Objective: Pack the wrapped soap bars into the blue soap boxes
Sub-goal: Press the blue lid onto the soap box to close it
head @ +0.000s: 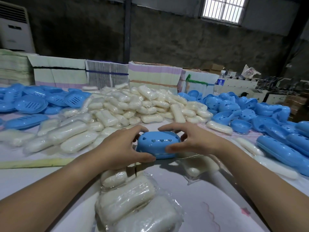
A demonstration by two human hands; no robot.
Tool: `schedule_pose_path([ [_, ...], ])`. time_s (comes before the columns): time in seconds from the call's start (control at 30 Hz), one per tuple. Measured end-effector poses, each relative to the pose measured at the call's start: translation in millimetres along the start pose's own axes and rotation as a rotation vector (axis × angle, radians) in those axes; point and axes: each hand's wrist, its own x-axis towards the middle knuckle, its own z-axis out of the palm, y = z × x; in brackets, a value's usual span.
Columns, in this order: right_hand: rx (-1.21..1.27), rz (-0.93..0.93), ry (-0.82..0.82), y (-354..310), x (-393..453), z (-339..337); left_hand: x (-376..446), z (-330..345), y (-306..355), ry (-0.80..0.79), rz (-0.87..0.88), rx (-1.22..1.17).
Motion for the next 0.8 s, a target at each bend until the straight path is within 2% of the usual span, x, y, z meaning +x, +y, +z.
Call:
schedule_pose_path([
  [0.2,-0.025,-0.025,0.034,4.5,-1.4,-7.5,0.9,1.1,-1.7,0.018,0.009,0.004],
  [0.37,-0.067,-0.028,-0.024,4.1,-2.4,-5.9,0.7,0.4,-2.2,0.008,0.011,0.005],
  [0.57,-0.066,-0.083,0.037,-0.4,-1.4,2.9,0.7,-1.3,-4.4,0.001,0.018,-0.021],
  [0.8,-0.135,-0.098,0.036,-0.1,2.2,5.2,1.8,0.7,-6.1,0.014,0.022,-0.031],
])
